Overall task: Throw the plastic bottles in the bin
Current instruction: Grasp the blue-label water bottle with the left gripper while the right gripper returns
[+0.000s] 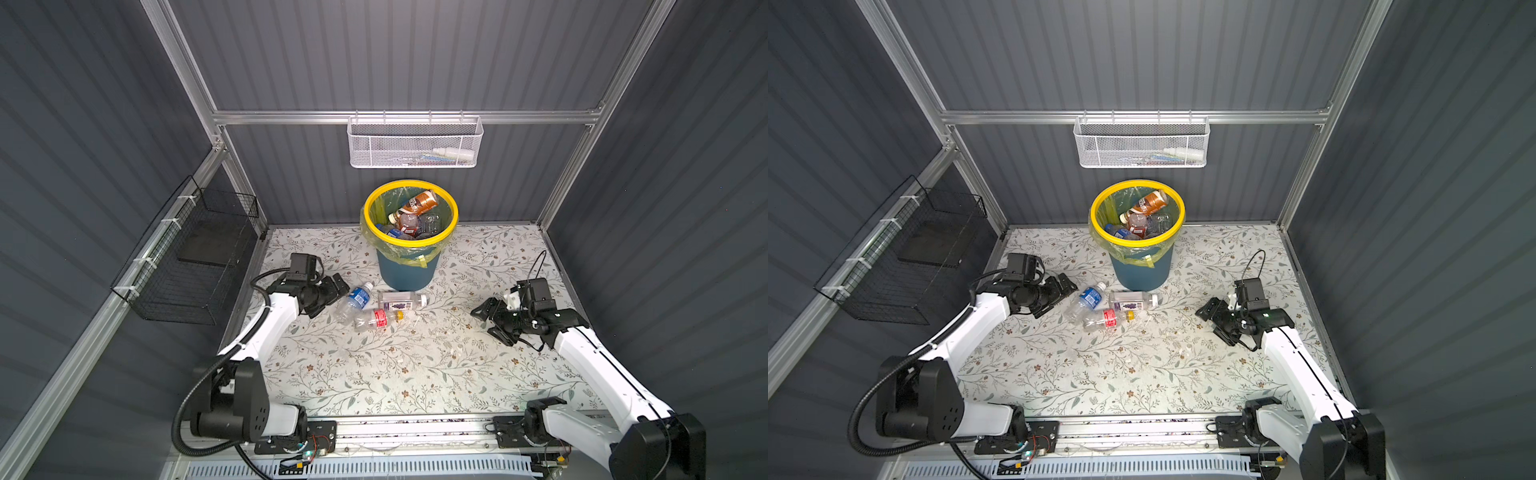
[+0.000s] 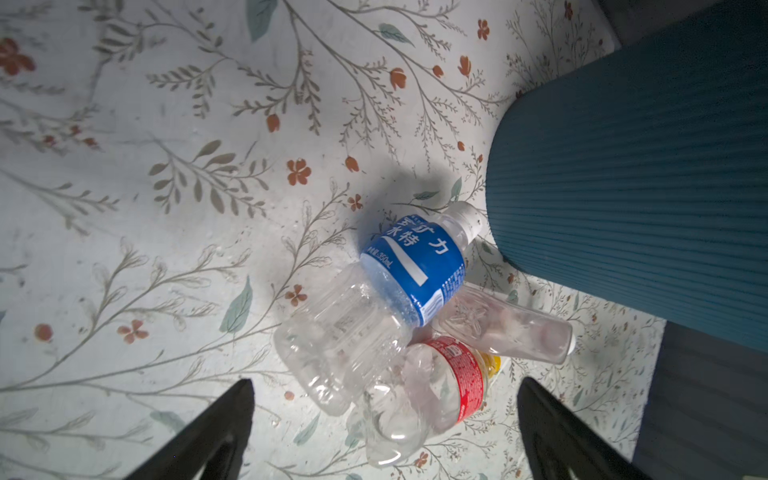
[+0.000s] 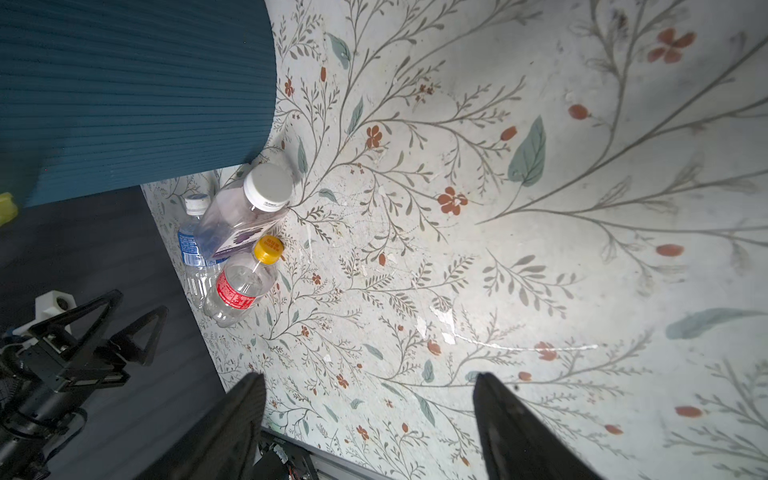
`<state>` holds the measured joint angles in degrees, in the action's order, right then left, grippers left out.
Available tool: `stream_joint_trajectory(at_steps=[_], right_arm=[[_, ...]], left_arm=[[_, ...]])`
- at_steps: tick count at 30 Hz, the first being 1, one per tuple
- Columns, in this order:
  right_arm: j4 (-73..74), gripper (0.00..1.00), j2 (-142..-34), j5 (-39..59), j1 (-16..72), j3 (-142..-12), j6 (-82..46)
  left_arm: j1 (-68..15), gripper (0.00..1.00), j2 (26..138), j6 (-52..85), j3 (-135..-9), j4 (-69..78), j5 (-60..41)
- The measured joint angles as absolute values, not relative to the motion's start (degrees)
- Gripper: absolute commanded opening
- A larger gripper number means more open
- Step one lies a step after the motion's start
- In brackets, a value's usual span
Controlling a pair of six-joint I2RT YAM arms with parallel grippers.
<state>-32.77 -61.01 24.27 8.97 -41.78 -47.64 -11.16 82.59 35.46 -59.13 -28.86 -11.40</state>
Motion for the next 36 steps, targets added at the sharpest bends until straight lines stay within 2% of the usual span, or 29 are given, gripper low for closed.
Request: stream_joint_trajectory(at_steps=[6, 17, 19, 26, 30, 36], right_arm=[[-30.35, 0.81, -60.66, 24.34, 9.17, -40.47, -47.81], [-29.23, 0.81, -59.70, 24.32, 9.17, -38.50, -47.81], [-28.86, 0.80, -59.70, 24.32, 9.17, -38.24, -47.81], [-28.18, 0.79, -59.72, 24.34, 9.17, -38.00, -47.79], [-27.83, 0.78, -59.96, 24.36, 9.17, -37.98, -47.77], [-27.44, 0.78, -60.97, 24.43, 9.17, -37.98, -47.72]], left_arm=[[-15.59, 1.00, 91.74, 31.81, -64.47, -28.88, -7.03], [-16.10, 0.99, 99.81, 28.84, -66.61, -32.16, -2.68], [-16.10, 0.94, 100.62, 28.67, -66.61, -32.38, -2.48], [-16.03, 0.64, 100.97, 29.67, -65.21, -32.95, -0.38], [-15.25, 0.56, 98.19, 31.68, -60.60, -32.45, 0.16], [-13.39, 0.54, 87.50, 35.27, -49.80, -34.26, 0.91]])
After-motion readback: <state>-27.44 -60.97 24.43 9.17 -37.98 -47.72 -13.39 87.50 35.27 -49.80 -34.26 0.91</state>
